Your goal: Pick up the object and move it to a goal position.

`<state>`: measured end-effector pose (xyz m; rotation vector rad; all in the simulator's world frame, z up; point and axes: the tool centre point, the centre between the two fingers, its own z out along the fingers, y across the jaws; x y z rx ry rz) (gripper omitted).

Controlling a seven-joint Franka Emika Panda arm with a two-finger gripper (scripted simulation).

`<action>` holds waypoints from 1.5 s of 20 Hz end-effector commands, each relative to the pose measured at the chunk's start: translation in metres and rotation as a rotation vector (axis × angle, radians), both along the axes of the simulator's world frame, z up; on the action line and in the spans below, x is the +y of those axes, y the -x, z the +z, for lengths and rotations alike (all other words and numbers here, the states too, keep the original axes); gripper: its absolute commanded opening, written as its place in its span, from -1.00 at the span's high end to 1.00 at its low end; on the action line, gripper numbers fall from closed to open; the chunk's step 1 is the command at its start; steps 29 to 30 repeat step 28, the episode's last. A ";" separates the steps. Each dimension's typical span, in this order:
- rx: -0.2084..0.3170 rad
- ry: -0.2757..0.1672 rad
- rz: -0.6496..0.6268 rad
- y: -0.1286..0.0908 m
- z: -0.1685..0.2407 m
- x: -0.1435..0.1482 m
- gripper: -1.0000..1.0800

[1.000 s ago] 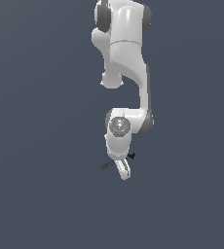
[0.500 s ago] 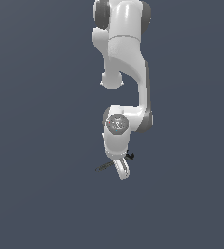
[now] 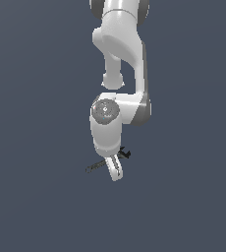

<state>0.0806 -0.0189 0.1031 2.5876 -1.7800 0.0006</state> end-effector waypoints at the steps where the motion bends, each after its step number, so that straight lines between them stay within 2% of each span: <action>1: 0.000 0.000 0.000 -0.005 0.025 -0.011 1.00; 9: 0.000 0.001 0.001 -0.025 0.101 -0.045 1.00; 14: 0.000 0.001 0.002 -0.034 0.134 -0.060 1.00; 21: 0.000 0.000 0.003 -0.042 0.157 -0.070 1.00; 30: 0.000 -0.001 0.003 -0.044 0.162 -0.072 1.00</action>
